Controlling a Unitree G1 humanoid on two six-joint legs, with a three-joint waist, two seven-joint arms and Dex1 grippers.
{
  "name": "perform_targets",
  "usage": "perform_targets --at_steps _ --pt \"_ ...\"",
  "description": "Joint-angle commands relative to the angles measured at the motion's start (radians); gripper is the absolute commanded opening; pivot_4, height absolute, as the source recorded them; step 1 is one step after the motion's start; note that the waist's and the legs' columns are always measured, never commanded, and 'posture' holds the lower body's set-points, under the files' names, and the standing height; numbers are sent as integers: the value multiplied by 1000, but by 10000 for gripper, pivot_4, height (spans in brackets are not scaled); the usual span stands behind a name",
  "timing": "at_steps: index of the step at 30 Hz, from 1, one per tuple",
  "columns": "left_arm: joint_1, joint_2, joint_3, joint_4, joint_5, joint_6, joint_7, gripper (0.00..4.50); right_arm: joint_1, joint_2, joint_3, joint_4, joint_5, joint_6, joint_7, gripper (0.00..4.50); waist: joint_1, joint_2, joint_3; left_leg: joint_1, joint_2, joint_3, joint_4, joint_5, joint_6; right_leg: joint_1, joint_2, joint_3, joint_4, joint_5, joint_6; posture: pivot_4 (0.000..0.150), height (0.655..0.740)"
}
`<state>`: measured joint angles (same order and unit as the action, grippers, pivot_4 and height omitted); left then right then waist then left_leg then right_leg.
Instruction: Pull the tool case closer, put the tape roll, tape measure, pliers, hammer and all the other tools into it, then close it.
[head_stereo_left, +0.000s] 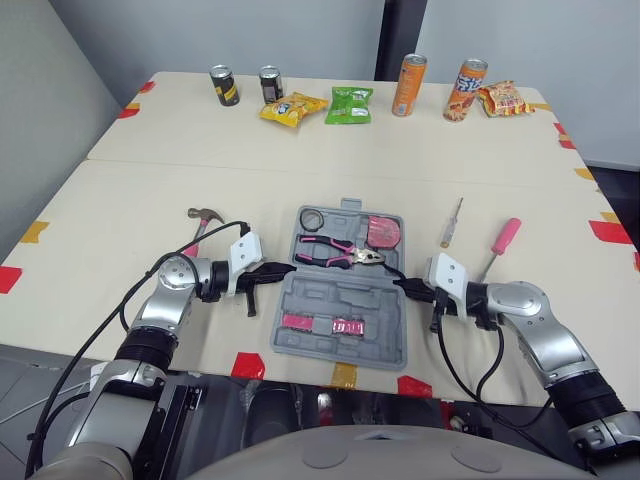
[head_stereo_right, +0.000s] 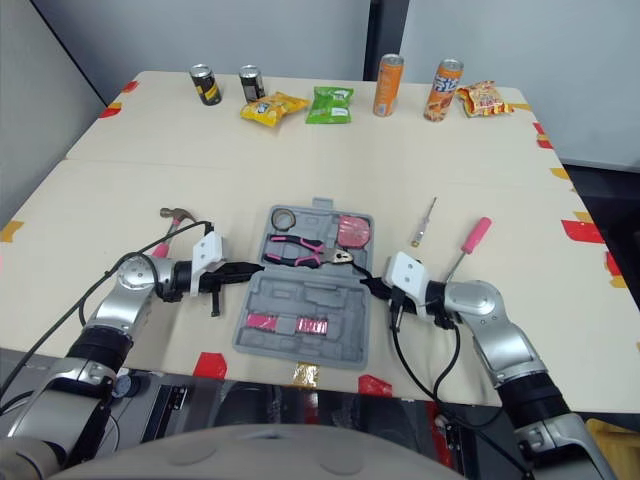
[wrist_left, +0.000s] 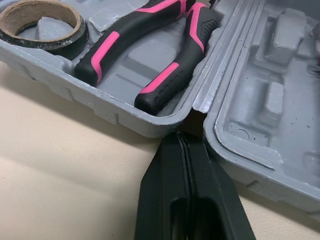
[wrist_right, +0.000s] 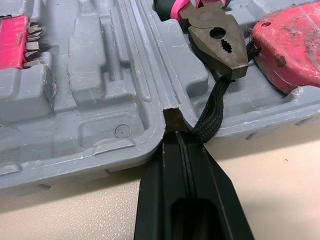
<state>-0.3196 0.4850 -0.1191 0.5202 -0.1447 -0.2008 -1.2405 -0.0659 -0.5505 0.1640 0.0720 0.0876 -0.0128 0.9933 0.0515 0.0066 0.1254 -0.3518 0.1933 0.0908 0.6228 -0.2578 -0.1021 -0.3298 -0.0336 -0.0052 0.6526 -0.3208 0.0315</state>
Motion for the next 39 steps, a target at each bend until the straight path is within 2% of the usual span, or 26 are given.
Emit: perform_targets --at_steps 1,39 --pt "-22 -28 -23 -11 0 -19 -2 373 -19 29 26 -29 12 -25 -2 0 0 0 0 0 0 0 0 0 0 0 0 0 0 0 0 1500 7400" --pt "-36 -26 -18 25 6 -37 6 373 -46 64 27 21 -25 -70 -27 0 -2 0 0 0 0 0 0 0 0 0 0 0 0 0 0 1500 7400"
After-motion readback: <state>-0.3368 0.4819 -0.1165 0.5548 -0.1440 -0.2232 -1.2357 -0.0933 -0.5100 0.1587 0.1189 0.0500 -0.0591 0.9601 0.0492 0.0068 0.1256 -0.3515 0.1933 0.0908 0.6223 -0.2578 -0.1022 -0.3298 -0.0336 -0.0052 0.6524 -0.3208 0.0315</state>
